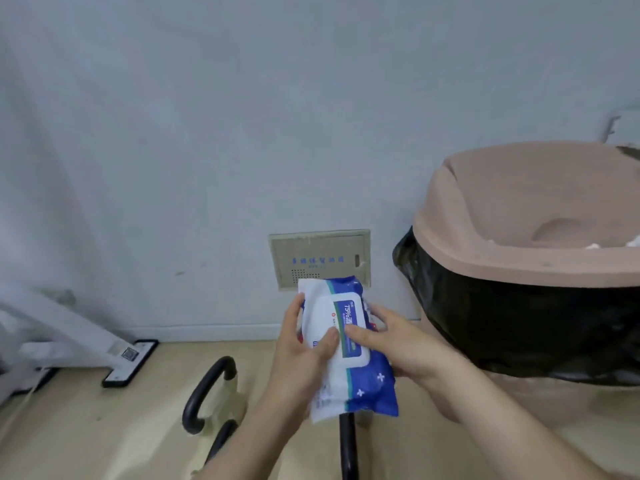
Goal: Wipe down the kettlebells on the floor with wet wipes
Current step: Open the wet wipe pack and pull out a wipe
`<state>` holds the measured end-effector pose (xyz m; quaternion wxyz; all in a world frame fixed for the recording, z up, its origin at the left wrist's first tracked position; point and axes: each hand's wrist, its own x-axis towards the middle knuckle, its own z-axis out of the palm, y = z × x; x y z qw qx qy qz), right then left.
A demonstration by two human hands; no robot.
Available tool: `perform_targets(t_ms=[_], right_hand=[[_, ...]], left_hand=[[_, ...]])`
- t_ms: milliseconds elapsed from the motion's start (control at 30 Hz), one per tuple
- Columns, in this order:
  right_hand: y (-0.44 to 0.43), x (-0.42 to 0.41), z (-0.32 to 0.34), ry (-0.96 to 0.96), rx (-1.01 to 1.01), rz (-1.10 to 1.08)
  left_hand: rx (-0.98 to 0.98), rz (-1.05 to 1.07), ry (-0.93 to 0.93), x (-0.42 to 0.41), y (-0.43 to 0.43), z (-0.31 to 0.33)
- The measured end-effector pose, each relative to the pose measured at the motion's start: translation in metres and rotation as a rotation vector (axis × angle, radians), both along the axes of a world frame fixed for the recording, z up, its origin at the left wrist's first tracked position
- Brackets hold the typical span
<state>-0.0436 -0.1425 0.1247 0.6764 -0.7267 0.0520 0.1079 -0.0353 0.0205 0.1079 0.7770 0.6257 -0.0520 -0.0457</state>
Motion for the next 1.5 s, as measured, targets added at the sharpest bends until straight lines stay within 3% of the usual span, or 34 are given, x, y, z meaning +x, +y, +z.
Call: perform_targets(t_ms=[100,200,267,334,501,568,668,768,1002,1102,1168,1269,1502], right_hand=[[0.012,-0.027,0.021,-0.035,0.248,0.012],[0.033,-0.042,0.036,-0.126,0.302,-0.104],[0.051,-0.045,0.051,-0.218,0.242,-0.169],[0.066,-0.044,0.065,-0.31,0.163,-0.164],[0.075,-0.036,0.082,-0.42,-0.071,-0.168],[0.072,-0.027,0.078,-0.433,-0.081,-0.145],[0.069,-0.007,0.07,-0.41,-0.071,-0.094],[0.064,0.016,0.062,-0.3,0.063,-0.012],[0.014,0.053,0.051,0.032,0.135,0.411],[0.017,0.056,0.038,0.017,-0.111,0.359],[0.023,0.056,0.031,-0.015,-0.264,0.344],[0.02,0.057,0.027,-0.029,-0.28,0.305],[0.02,0.053,0.022,-0.042,0.119,-0.061]], left_hand=[[0.09,-0.071,-0.056,-0.022,0.024,0.03],[0.768,0.158,-0.552,-0.031,0.048,0.05],[1.04,0.259,-0.795,-0.039,0.054,0.059],[0.979,0.224,-0.77,-0.047,0.052,0.063],[0.398,-0.006,-0.286,-0.025,0.065,0.074],[0.376,0.034,-0.27,-0.011,0.064,0.07],[0.533,0.132,-0.417,0.005,0.063,0.064],[0.839,0.181,-0.582,0.023,0.071,0.058],[1.276,0.024,-0.73,0.044,0.087,0.047],[1.407,-0.056,-0.85,0.042,0.078,0.035],[1.441,-0.122,-0.935,0.041,0.073,0.023],[1.463,-0.076,-1.005,0.043,0.069,0.012],[1.22,0.461,-1.127,0.041,0.07,0.028]])
